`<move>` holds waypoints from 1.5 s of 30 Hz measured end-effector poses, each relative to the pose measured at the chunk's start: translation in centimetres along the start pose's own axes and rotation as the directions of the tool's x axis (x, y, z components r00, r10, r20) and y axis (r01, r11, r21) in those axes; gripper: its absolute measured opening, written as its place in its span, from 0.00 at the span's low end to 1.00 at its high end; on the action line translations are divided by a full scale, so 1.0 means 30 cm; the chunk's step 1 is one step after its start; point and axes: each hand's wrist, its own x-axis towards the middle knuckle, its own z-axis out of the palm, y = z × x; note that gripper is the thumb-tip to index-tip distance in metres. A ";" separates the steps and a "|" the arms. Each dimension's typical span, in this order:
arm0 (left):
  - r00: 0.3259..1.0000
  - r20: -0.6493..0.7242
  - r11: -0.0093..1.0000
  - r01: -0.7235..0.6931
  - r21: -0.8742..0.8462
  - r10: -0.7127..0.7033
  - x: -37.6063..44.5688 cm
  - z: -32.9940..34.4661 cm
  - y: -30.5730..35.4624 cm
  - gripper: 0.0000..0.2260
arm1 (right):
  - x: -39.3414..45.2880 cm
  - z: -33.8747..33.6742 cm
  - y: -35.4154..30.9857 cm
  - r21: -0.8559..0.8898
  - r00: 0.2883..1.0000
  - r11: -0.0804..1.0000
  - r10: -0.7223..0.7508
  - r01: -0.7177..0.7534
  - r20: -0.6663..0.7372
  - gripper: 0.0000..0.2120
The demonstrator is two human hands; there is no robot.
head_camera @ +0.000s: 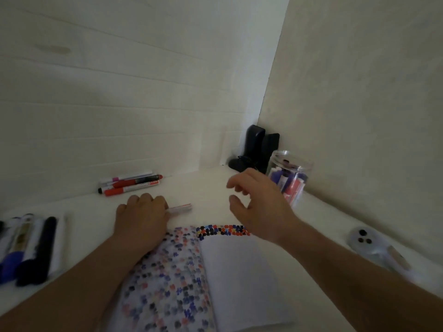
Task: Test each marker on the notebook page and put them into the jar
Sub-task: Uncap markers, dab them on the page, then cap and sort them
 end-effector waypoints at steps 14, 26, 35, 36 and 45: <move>0.853 -0.065 0.660 -0.448 -0.603 0.519 -0.083 -0.092 0.151 0.06 | -0.032 0.193 -0.072 0.858 0.903 0.306 0.261 -0.413 0.341 0.22; 0.840 0.026 0.583 -0.353 -0.732 0.541 -0.060 -0.096 0.171 0.09 | -0.058 0.196 -0.018 0.861 0.912 0.306 0.202 -0.406 0.358 0.17; 0.893 0.272 0.915 -0.279 -0.292 0.359 -0.062 -0.052 0.110 0.25 | -0.006 0.133 0.074 0.879 0.878 0.202 0.318 -0.431 0.358 0.12; 0.895 0.288 0.925 -0.264 -0.273 0.341 -0.060 -0.051 0.111 0.26 | -0.012 0.139 0.067 0.859 0.878 0.256 0.318 -0.443 0.358 0.12; 0.889 0.349 0.939 -0.202 -0.278 0.295 -0.051 -0.050 0.111 0.31 | -0.043 0.223 0.042 0.603 0.860 0.615 0.389 -0.509 0.330 0.09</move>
